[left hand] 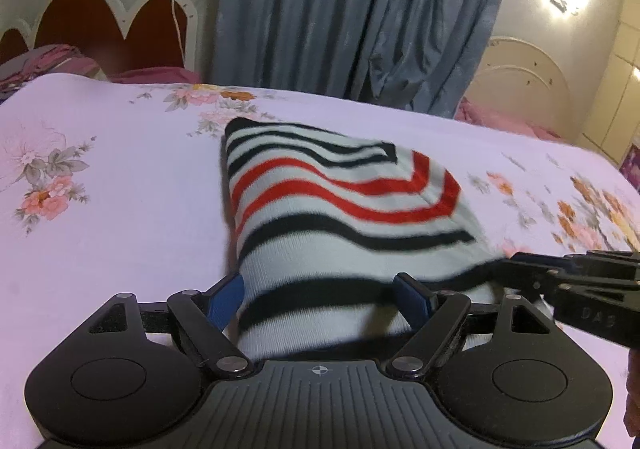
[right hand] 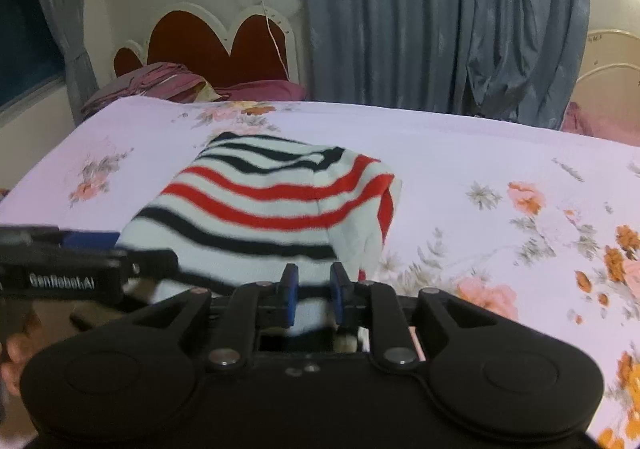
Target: Fold small clothes
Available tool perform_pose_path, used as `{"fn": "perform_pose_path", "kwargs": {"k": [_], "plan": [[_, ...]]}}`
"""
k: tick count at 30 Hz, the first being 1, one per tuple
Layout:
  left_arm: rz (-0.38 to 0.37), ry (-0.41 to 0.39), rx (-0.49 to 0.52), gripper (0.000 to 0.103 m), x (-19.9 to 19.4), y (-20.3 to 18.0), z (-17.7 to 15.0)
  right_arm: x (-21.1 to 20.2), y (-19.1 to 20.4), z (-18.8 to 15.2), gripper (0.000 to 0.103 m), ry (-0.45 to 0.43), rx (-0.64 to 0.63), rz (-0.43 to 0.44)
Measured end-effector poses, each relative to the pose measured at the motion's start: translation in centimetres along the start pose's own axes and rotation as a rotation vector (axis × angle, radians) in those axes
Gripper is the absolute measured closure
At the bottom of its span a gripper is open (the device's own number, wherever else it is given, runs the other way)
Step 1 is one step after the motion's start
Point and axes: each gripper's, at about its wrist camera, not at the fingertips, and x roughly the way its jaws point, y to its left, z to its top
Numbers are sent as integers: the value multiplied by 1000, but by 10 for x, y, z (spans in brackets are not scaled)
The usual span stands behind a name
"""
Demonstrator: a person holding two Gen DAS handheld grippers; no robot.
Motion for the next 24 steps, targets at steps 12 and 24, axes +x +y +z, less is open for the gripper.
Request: {"fn": "perform_pose_path", "kwargs": {"k": [12, 24], "plan": [[-6, 34, 14, 20, 6, 4, -20, 12, -19, -29, 83, 100, 166, -16], [20, 55, -9, 14, 3, 4, -25, 14, -19, -35, 83, 124, 209, -10]]}}
